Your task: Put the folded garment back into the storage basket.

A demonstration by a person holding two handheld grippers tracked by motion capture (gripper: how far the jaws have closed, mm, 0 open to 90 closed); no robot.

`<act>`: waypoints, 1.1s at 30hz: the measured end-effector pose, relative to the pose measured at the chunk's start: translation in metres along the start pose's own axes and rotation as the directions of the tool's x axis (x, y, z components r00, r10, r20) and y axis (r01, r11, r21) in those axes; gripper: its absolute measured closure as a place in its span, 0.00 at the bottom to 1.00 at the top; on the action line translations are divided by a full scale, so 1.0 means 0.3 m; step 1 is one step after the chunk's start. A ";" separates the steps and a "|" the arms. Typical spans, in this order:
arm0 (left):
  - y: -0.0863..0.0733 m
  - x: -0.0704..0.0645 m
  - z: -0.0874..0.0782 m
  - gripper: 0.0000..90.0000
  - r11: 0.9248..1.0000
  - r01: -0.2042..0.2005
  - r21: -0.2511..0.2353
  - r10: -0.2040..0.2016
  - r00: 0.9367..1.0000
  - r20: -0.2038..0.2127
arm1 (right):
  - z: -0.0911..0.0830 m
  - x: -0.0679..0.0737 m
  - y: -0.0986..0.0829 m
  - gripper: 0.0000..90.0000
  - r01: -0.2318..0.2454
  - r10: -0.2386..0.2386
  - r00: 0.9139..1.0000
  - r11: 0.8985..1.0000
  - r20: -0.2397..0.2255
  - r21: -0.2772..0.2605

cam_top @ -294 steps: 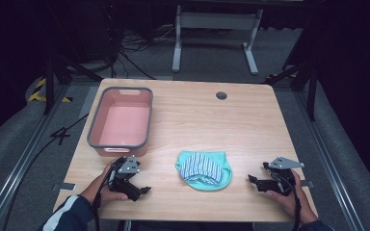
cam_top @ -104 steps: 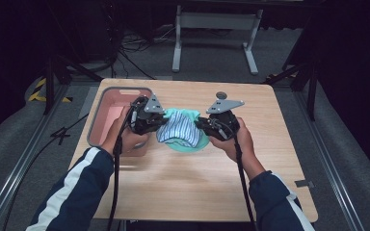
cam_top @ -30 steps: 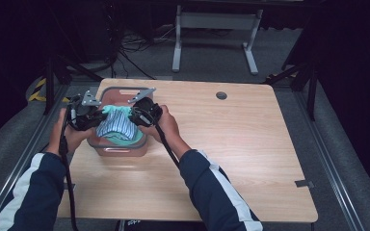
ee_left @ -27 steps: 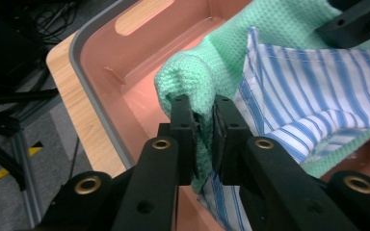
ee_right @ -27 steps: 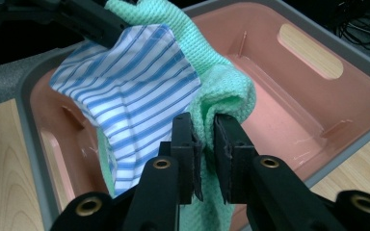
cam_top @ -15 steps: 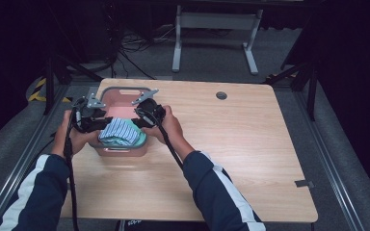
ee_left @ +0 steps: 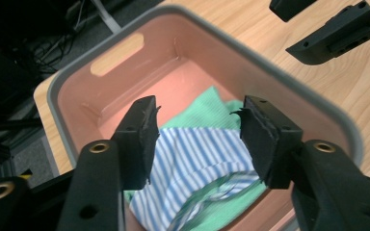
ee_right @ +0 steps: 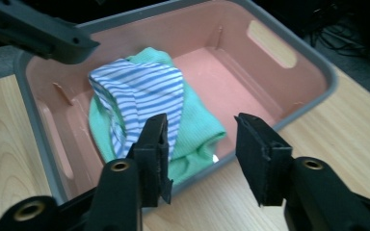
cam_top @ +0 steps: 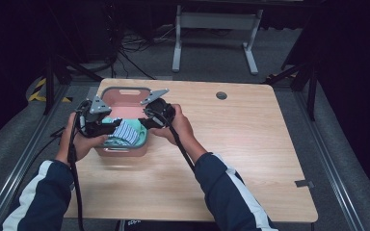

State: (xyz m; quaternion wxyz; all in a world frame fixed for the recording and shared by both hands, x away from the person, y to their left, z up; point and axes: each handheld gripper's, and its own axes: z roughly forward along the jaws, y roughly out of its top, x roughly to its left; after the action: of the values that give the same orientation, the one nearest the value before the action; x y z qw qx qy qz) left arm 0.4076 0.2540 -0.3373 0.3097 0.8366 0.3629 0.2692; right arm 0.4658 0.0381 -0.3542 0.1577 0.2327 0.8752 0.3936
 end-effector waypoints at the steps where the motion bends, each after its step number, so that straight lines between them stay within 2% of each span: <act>1: 0.004 -0.011 -0.004 0.49 1.000 0.004 -0.009 -0.004 1.000 -0.002 | -0.011 -0.002 -0.003 0.57 0.003 -0.003 1.000 1.000 0.007 0.001; 6: 0.027 -0.067 -0.026 0.37 0.998 -0.003 -0.059 0.001 1.000 -0.024 | -0.066 -0.011 -0.025 0.47 0.038 -0.039 0.998 0.999 0.039 0.027; 13: 0.043 -0.132 -0.056 0.31 0.994 -0.036 -0.101 0.037 0.999 0.003 | -0.167 -0.031 -0.070 0.39 0.061 -0.063 0.994 0.998 0.093 0.022; 18: 0.040 -0.173 -0.064 0.26 0.991 -0.039 -0.132 0.046 0.997 0.054 | -0.222 -0.040 -0.106 0.35 0.062 -0.064 0.992 0.998 0.110 0.028; 20: 0.039 -0.193 -0.063 0.23 0.990 -0.050 -0.132 0.061 0.995 0.081 | -0.238 -0.044 -0.125 0.34 0.069 -0.074 0.991 0.997 0.112 0.046; 26: 0.040 -0.259 -0.056 0.21 0.985 -0.101 -0.140 0.115 0.989 0.096 | -0.281 -0.059 -0.179 0.32 0.083 -0.096 0.986 0.992 0.136 0.093; 33: 0.039 -0.326 -0.042 0.20 0.978 -0.165 -0.126 0.180 0.976 0.121 | -0.343 -0.079 -0.243 0.32 0.090 -0.108 0.981 0.990 0.162 0.111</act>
State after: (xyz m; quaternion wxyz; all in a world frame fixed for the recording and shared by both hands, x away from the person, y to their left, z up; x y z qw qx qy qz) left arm 0.3464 0.1760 -0.3427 0.3560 0.8617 0.2515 0.2598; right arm 0.4180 -0.0803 -0.3418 0.2380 0.2291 0.8885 0.3184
